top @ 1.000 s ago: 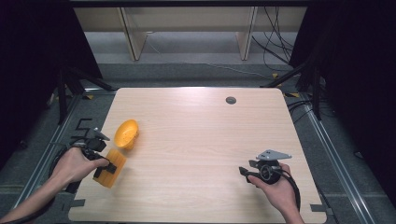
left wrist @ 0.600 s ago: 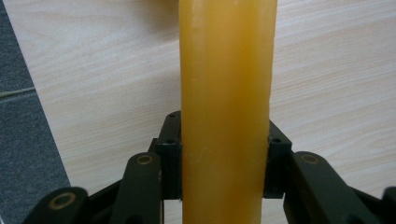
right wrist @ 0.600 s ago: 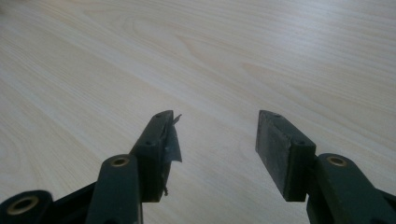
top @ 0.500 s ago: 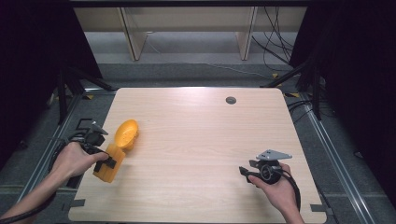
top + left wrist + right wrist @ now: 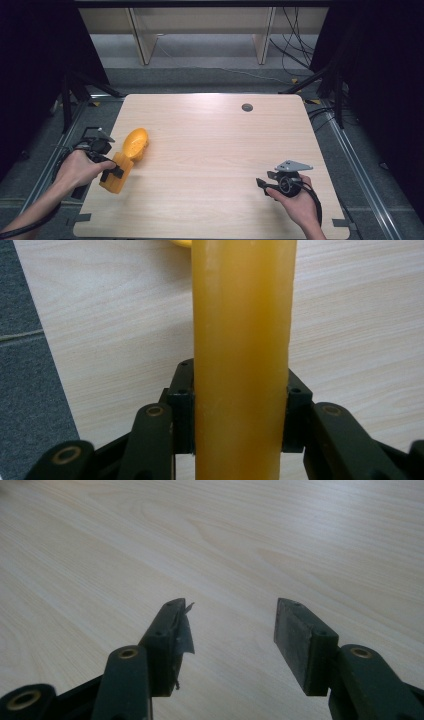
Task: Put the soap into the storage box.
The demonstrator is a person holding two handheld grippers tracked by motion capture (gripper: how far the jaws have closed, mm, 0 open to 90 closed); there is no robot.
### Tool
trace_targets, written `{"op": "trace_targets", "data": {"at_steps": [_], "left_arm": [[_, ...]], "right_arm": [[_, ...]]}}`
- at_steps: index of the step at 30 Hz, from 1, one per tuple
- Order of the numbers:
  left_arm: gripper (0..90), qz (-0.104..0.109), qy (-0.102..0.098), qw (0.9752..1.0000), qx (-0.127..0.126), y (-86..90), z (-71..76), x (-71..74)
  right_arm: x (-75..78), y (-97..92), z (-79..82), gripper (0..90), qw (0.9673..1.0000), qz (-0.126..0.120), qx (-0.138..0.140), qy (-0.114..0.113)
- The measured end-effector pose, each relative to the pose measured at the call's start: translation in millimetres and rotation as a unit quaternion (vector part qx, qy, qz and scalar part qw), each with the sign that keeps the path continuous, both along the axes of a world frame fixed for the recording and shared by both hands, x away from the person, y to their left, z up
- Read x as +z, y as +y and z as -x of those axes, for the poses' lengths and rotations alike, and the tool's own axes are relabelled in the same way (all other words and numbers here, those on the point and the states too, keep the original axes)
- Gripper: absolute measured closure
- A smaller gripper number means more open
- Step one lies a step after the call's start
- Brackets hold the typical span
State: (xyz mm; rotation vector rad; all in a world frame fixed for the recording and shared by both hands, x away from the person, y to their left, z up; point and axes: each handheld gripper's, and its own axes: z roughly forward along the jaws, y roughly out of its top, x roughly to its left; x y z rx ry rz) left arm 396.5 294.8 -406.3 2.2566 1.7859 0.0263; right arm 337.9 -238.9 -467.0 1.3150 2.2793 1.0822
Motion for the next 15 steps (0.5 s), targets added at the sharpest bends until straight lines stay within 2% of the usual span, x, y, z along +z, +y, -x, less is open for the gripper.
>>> {"op": "trace_targets", "data": {"at_steps": [2, 3, 4, 5, 6, 8, 10, 11, 13, 15], "left_arm": [[60.5, -0.001, 0.004, 1.0000, -0.005, 1.1, -0.5, 1.0], [60.5, 0.002, 0.006, 1.0000, -0.002, 1.2, -0.4, 1.2], [60.5, 0.003, -0.002, 1.0000, 0.009, -0.5, -0.8, 1.5], [60.6, -0.002, -0.004, 1.0000, -0.004, 1.1, -2.1, 2.0], [60.5, 0.003, 0.000, 0.9999, 0.014, -1.5, -1.2, 2.1], [60.5, -0.004, -0.004, 1.0000, -0.002, 0.4, -3.7, 3.4], [60.5, -0.005, -0.007, 1.0000, -0.003, 0.7, -5.2, 4.9], [60.5, 0.003, -0.005, 0.9999, 0.013, -1.2, -4.7, 5.6], [60.5, -0.007, -0.010, 0.9999, -0.003, 1.2, -7.8, 8.2], [60.5, -0.005, -0.015, 0.9999, -0.001, 1.4, -9.7, 10.6]], "right_arm": [[0.2, -0.1, 0.2, 47.6, 1.0000, 0.002, -0.001, -0.001], [0.0, 0.7, 0.4, 47.6, 1.0000, -0.004, 0.000, 0.002], [0.8, 2.3, 2.4, 47.6, 0.9998, -0.010, -0.013, 0.012], [0.5, 1.7, 1.6, 47.6, 0.9999, -0.006, -0.008, 0.006], [0.6, 1.6, 1.5, 47.6, 0.9999, -0.006, -0.008, 0.005], [0.8, 1.7, 1.7, 47.6, 0.9999, -0.006, -0.009, 0.006], [0.7, 0.2, 0.5, 47.6, 1.0000, -0.004, -0.001, 0.000], [0.8, 0.0, 0.5, 47.6, 1.0000, -0.004, -0.001, -0.001], [0.9, -0.2, 0.4, 47.6, 1.0000, -0.005, -0.002, -0.002], [0.7, -0.2, 0.4, 47.6, 1.0000, -0.004, -0.001, -0.001]]}}
